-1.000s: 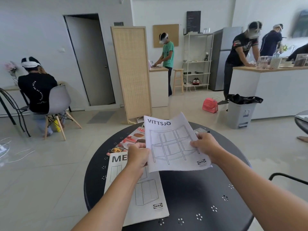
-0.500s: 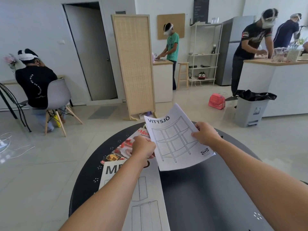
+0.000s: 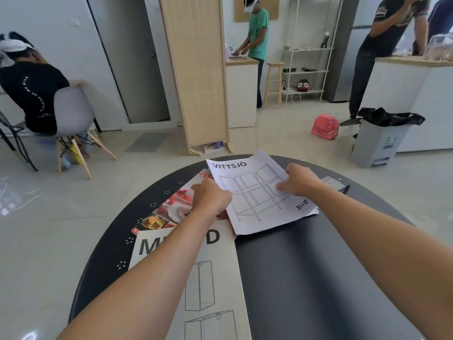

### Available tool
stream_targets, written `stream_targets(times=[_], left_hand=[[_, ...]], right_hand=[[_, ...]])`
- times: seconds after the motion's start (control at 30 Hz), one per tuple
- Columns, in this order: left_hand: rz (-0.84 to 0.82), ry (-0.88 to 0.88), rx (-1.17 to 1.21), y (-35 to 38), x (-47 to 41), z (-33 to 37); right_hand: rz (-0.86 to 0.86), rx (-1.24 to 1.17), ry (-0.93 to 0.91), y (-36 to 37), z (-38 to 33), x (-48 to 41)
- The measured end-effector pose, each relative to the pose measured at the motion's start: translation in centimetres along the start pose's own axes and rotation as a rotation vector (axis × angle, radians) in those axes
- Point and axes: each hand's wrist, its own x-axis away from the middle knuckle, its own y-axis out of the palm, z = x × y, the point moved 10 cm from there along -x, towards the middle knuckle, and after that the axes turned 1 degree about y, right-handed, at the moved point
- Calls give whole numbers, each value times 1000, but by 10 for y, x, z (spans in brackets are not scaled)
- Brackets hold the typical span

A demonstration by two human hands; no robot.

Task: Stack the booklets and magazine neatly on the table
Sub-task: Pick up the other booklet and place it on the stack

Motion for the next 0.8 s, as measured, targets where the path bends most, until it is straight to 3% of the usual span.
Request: stream_targets(times=[0.13, 0.33, 0.4, 0.53, 0.67, 0.8], left_hand=[[-52, -56, 138, 7, -6, 4], [-112, -224, 356, 19, -2, -9], [-131, -189, 323, 25, -3, -6], [-3, -7, 129, 13, -2, 13], [46, 103, 236, -4, 2, 23], [53, 111, 372, -31, 14, 17]], right_hand=[[-3, 153, 23, 4, -4, -4], [-10, 179, 25, 6, -7, -3], [-17, 164, 23, 7, -6, -2], [-41, 105, 21, 9, -4, 1], [-54, -90, 57, 6, 1, 6], [-52, -524, 93, -2, -3, 19]])
